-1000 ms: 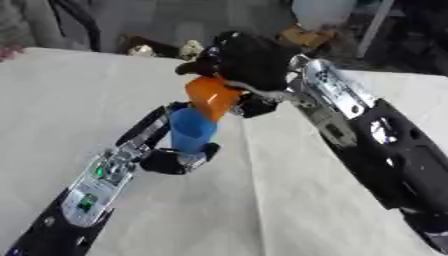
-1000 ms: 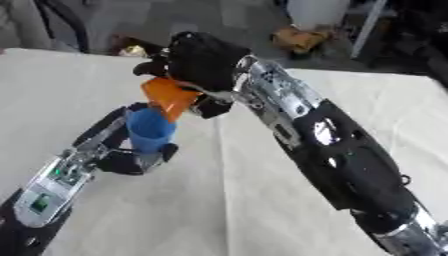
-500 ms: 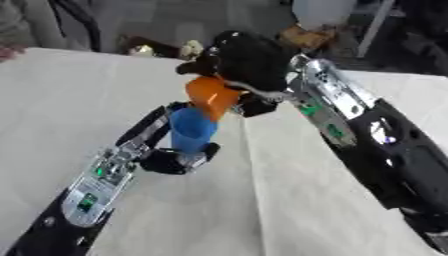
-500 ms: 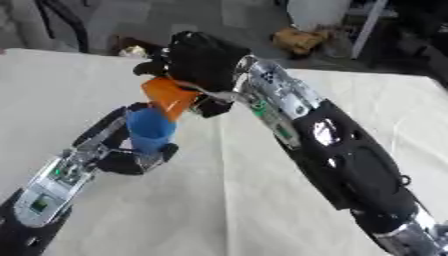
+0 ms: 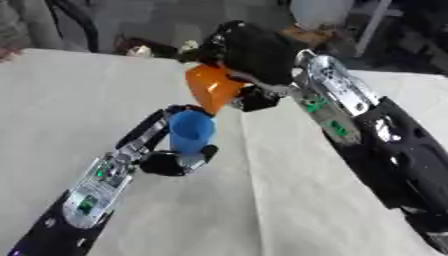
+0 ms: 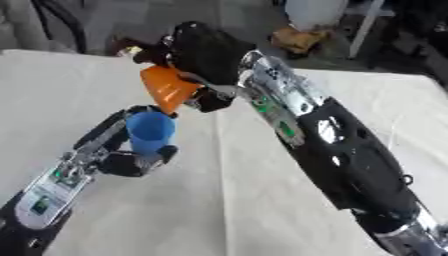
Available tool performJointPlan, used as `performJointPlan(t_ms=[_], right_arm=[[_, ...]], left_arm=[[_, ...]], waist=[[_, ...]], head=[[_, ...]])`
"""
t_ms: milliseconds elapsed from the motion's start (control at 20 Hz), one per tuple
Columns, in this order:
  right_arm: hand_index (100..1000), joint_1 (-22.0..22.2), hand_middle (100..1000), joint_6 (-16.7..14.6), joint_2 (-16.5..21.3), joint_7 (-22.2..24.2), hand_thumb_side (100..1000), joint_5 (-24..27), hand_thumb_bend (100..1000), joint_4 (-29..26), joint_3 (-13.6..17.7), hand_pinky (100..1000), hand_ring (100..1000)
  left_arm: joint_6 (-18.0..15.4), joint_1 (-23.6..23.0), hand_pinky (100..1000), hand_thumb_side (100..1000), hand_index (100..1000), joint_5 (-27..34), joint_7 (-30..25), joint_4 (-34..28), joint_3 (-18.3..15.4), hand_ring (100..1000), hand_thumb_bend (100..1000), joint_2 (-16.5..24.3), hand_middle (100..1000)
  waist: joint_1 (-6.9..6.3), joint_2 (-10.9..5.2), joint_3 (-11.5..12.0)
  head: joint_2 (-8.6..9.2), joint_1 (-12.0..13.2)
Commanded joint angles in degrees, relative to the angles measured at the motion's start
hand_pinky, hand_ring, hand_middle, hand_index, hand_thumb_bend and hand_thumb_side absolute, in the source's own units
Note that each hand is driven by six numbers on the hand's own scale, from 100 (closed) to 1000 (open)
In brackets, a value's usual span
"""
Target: Pour the contents of one cup into another cup.
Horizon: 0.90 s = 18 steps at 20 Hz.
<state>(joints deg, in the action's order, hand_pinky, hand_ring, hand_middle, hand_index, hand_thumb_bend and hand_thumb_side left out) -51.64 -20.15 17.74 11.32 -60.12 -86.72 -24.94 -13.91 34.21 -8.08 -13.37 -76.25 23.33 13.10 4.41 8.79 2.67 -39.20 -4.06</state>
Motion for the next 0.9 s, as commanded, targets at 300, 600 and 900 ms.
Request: performJointPlan(t_ms=[300,600,900], right_arm=[[889,0.32,354,4.09,0.66,-1.68,100,8.01,100,-0.36,2.11,684,364],[887,0.85,348,5.46,1.18,-1.29,100,10.87,100,-1.16,2.71,684,360],[881,1.7,329,6.69,1.16,-1.92,100,12.65,100,-0.74,3.54,684,343]], left_arm=[[-5.6,-1.71,636,559,958,-5.99,3.41,1.21,-1.5,960,880,2.07,728],[-9.9,-2.4,804,705,1000,-11.27,5.28,-0.41,-2.76,1000,1000,3.92,915],[-11.27,-3.52,794,745,1000,-16.88,6.92,-0.51,-3.85,1000,1000,3.95,915]], waist=[[-0.51,-0.91,-0.3],[-0.66,-0.87,-0.43],[-0.96,-0.85,-0.25]], head=[[-0.19,0.29],[-0.34,0.33],[-0.44,0.32]])
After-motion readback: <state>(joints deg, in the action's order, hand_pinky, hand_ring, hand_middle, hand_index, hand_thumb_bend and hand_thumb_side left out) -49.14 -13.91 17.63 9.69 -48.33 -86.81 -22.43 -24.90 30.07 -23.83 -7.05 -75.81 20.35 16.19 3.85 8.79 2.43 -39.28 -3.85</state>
